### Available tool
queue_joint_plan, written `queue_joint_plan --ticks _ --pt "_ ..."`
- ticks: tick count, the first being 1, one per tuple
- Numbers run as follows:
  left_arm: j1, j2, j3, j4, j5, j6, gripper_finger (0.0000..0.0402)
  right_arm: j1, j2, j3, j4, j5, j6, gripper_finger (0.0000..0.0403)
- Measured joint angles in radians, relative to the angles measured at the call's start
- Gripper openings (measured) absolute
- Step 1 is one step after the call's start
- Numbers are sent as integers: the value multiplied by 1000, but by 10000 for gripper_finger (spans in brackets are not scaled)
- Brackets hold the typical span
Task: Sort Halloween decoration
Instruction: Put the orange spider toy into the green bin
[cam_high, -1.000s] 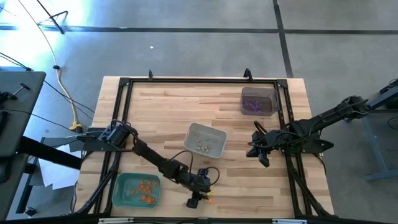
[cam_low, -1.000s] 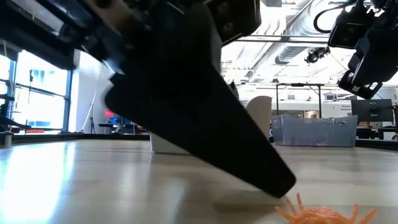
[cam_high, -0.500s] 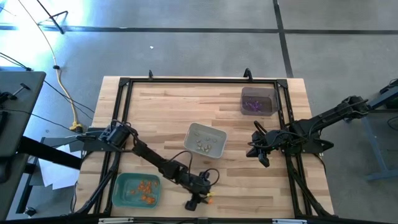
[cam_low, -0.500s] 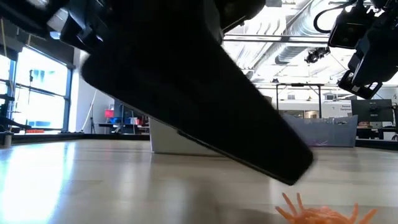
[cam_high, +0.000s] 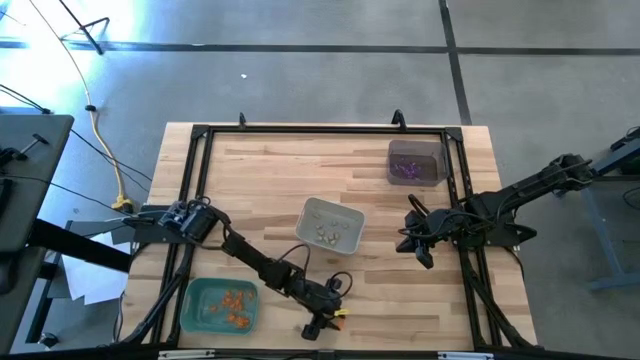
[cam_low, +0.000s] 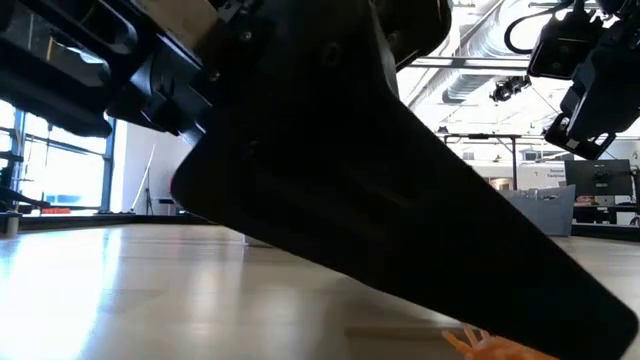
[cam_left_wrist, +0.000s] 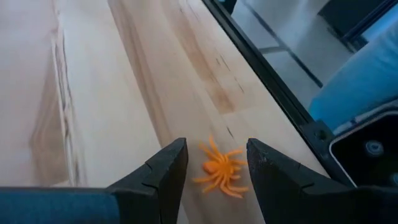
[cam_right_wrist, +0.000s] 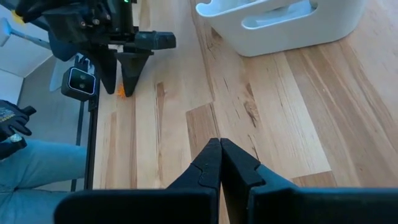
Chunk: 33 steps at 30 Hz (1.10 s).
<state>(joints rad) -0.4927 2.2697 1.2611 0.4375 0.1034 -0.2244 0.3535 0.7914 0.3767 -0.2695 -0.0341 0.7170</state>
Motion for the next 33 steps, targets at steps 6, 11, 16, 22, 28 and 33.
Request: queue_joint_plan --ticks 6,11,16,22,28,33 --pt "-4 6 2 -12 1 -11 159 0 0 0 -2 0 0 0" --pt "-15 6 3 -51 -9 -79 159 0 0 0 -3 0 0 0" --pt "-27 7 2 -56 -12 -180 159 0 0 0 -3 0 0 0" --pt "-54 0 1 -72 -3 -284 159 0 0 0 -3 0 0 0" --pt "-72 -1 0 -75 18 -291 157 0 0 0 -3 0 0 0" --pt "-75 -1 -1 -74 3 -289 132 0 0 0 -3 0 0 0"
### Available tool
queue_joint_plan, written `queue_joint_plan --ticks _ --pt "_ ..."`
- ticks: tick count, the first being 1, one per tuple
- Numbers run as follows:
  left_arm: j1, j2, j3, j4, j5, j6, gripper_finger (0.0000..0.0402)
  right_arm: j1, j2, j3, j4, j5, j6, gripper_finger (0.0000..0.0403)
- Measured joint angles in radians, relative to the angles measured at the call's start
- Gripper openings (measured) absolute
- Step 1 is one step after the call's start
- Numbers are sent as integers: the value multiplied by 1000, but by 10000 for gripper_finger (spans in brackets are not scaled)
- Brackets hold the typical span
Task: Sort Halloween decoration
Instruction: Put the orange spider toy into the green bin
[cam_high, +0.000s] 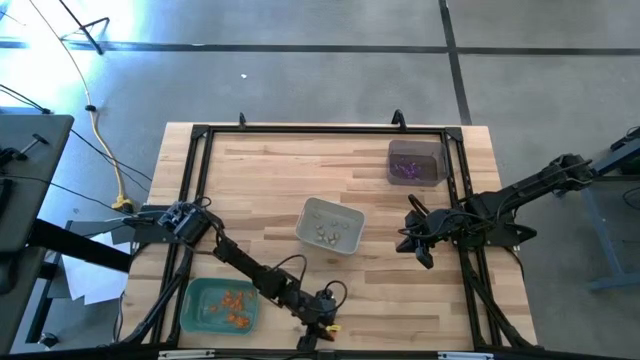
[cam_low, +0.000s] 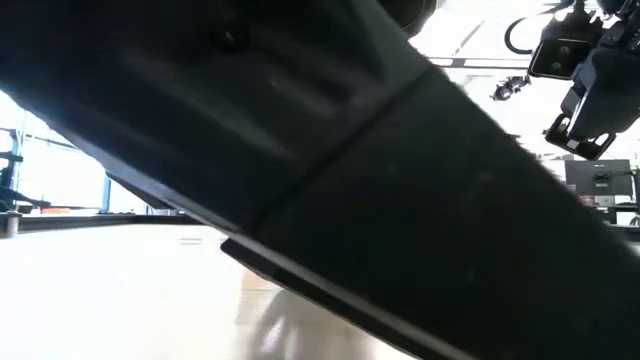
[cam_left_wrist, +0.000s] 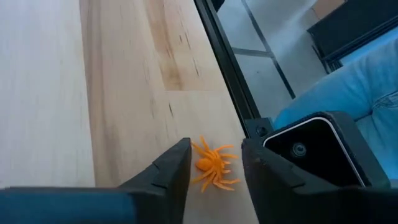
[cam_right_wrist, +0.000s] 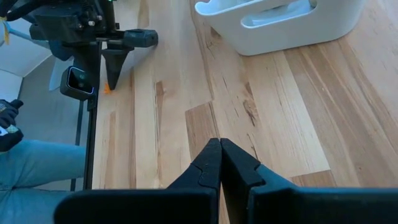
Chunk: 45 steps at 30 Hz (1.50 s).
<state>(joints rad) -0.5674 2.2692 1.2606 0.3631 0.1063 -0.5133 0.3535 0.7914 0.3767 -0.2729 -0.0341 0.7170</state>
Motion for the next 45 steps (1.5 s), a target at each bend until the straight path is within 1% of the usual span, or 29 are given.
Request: queue_joint_plan --ticks 3,8,10,21,24,28,32,35,41,45 --pt "0 0 0 0 -1 -2 98 0 0 0 0 0 0 0" --pt "1 0 0 -2 -1 -5 23 0 0 0 0 0 0 0" --pt "1 0 0 -3 0 -6 6 0 0 0 0 0 0 0" --pt "4 -1 0 -2 -15 15 2 0 0 0 0 0 0 0" --pt "3 0 -2 11 -35 23 1 0 0 0 0 0 0 0" --pt "3 1 -3 20 -42 16 8 0 0 0 0 0 0 0" --pt "6 -1 -1 4 -10 2 27 0 0 0 0 0 0 0" --pt "13 -3 1 -19 2 2 50 0 0 0 0 0 0 0" --pt "21 -5 0 -16 80 -9 103 0 0 0 0 0 0 0" --pt "19 -5 0 -24 84 8 140 0 0 0 0 0 0 0"
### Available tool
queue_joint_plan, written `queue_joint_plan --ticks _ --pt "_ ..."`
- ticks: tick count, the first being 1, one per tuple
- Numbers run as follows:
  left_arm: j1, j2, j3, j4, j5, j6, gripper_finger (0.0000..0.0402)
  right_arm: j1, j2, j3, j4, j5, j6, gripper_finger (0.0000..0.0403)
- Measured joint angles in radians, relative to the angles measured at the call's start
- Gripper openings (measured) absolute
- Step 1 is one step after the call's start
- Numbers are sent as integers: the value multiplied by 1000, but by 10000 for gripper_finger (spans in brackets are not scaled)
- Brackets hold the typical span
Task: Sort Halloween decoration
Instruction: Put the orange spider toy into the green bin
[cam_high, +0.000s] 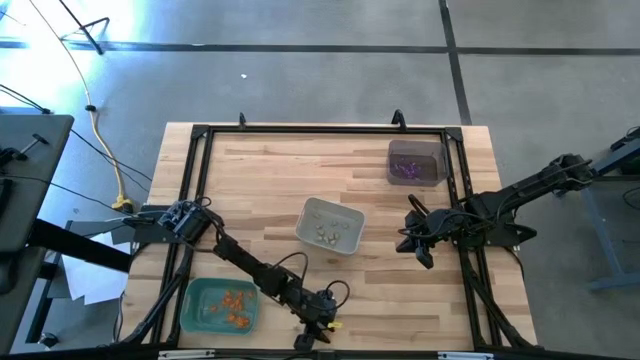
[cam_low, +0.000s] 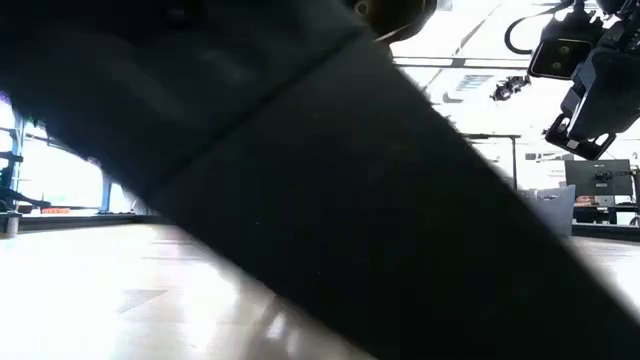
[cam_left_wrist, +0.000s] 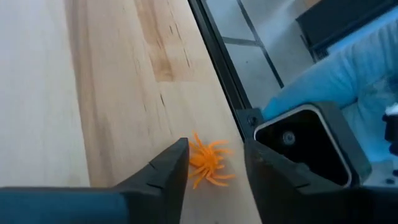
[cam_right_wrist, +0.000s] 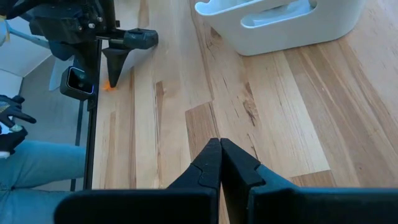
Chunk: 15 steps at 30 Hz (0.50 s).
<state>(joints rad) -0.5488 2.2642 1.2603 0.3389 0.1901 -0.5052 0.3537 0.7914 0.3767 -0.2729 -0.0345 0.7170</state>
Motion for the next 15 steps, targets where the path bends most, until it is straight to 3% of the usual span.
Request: queue_joint_plan --ticks 8,15 --pt "-3 1 2 -42 17 127 195 0 0 0 0 0 0 0" --pt "-11 2 4 -60 -127 215 186 0 0 0 0 0 0 0"
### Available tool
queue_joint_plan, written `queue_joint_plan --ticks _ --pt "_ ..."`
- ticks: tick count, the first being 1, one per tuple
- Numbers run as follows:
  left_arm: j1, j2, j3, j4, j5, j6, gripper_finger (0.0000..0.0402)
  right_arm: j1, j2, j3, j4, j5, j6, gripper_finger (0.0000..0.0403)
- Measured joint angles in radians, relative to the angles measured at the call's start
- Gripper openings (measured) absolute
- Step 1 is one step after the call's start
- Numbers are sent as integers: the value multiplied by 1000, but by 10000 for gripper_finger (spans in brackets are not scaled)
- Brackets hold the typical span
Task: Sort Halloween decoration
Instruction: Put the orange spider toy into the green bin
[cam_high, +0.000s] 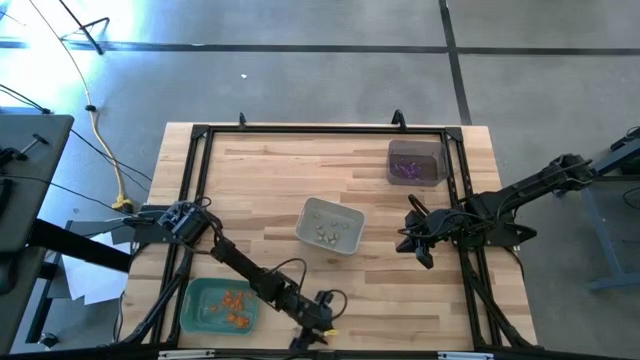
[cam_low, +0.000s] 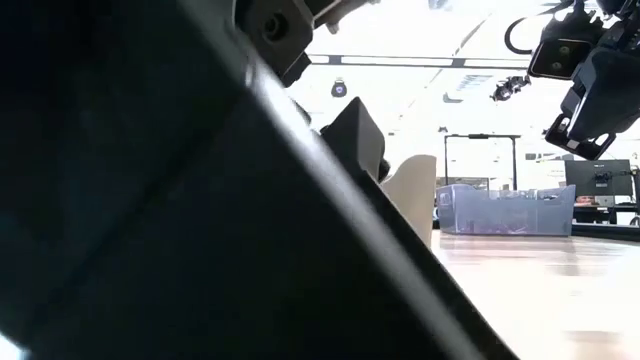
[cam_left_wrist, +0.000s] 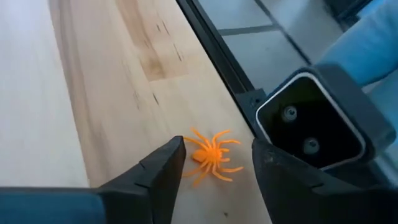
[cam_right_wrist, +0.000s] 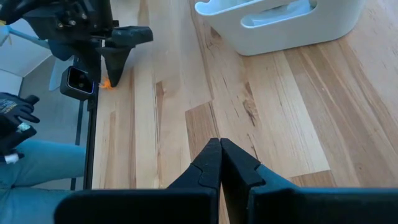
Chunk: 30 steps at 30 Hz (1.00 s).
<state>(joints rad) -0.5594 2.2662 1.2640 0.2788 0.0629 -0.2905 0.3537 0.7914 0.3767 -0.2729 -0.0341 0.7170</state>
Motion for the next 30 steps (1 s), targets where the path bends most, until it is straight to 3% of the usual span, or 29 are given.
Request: queue_joint_plan --ticks 5,10,23,30 --pt "0 0 0 -10 -49 143 160 0 0 0 0 0 0 0" --pt "0 1 0 -14 -147 188 125 0 0 0 0 0 0 0" --pt "6 2 -2 2 -167 116 9 0 0 0 0 0 0 0" --pt "6 0 -7 37 -168 91 2 0 0 0 0 0 0 0"
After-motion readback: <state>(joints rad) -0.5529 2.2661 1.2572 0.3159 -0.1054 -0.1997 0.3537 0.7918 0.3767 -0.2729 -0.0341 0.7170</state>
